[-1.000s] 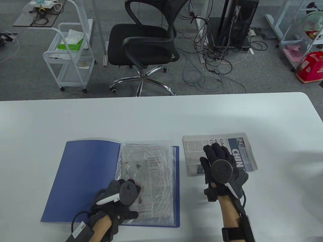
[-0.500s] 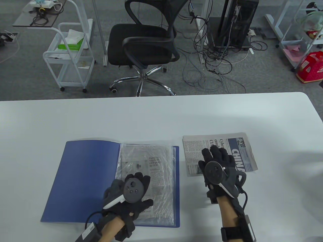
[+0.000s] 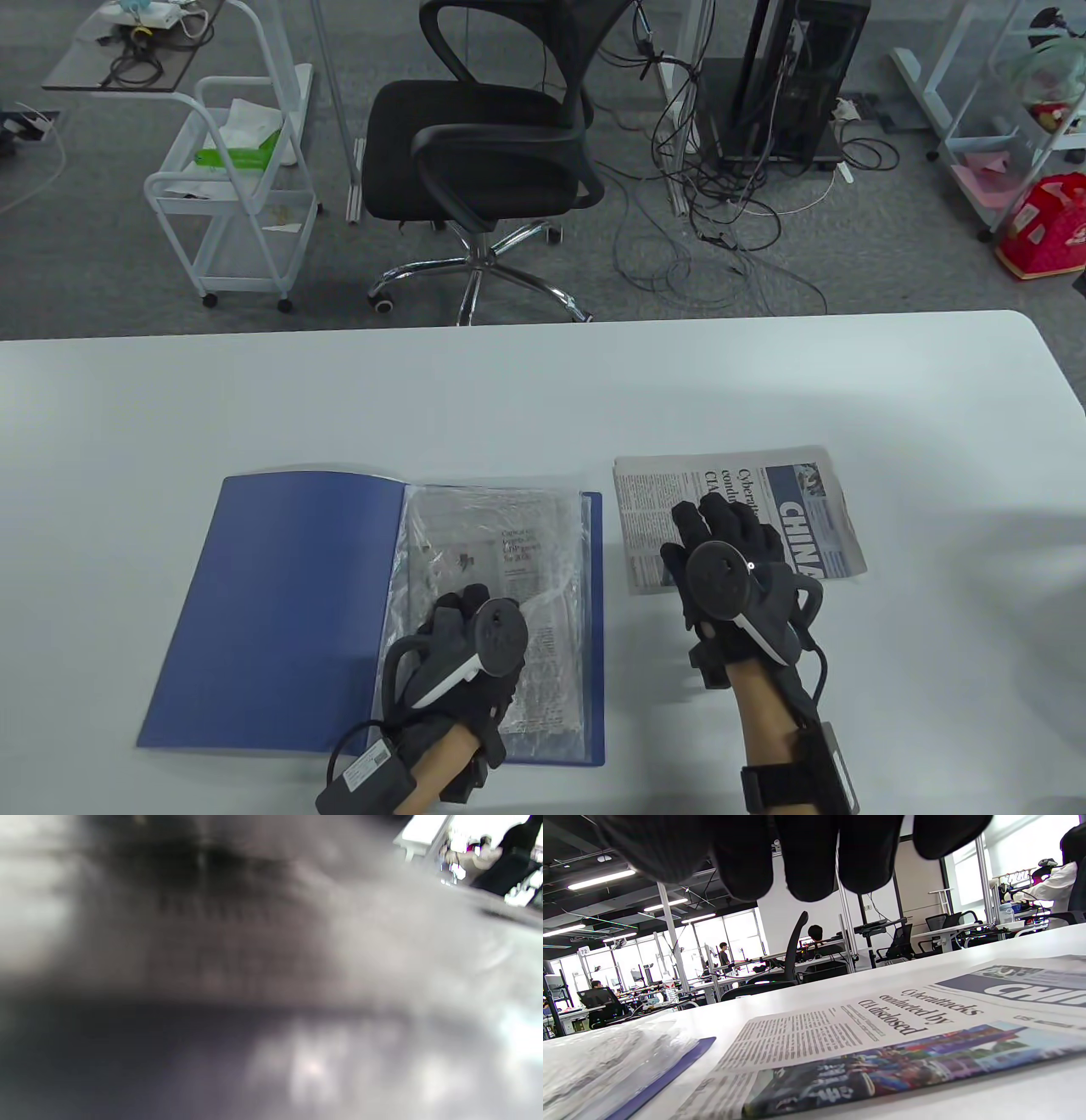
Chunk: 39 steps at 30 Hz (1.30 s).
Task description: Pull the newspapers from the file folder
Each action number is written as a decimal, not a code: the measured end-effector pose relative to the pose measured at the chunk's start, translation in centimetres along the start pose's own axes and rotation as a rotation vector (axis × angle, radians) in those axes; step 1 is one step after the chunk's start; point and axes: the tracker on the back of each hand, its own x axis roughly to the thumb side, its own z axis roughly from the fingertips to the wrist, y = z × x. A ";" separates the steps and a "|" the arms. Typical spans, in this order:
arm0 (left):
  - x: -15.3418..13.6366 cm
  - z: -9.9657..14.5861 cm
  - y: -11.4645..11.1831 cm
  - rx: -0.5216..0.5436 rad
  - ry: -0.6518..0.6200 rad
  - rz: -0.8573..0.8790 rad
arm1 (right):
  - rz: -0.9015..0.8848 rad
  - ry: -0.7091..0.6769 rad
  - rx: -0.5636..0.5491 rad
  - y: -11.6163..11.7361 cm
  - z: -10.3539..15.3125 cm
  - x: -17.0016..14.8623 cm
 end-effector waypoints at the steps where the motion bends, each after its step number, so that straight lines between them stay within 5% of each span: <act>1: -0.6 0.5 1.0 0.046 0.006 0.062 | -0.011 0.002 -0.004 -0.1 0.0 0.0; 8: -7.9 3.8 7.2 0.382 0.248 0.365 | -0.042 0.005 -0.029 -0.6 0.0 0.0; 15: -13.8 3.7 7.9 0.193 0.533 0.241 | -0.053 0.017 -0.017 -0.5 -0.1 -0.4; 23: -18.6 4.5 8.0 0.185 0.688 0.288 | -0.045 0.030 -0.009 -0.5 -0.1 -0.6; 29: -16.2 6.3 10.9 0.557 0.552 0.259 | -0.047 0.031 -0.018 -0.7 0.0 -0.7; 33: -12.5 7.2 12.2 0.693 0.297 0.168 | -0.051 0.038 -0.021 -0.7 0.0 -0.8; 36: -9.4 7.0 12.2 0.687 0.100 0.097 | -0.058 0.033 -0.025 -0.8 0.0 -0.8; 39: -6.3 6.2 11.0 0.546 -0.059 -0.021 | -0.068 0.029 -0.031 -0.8 0.0 -0.8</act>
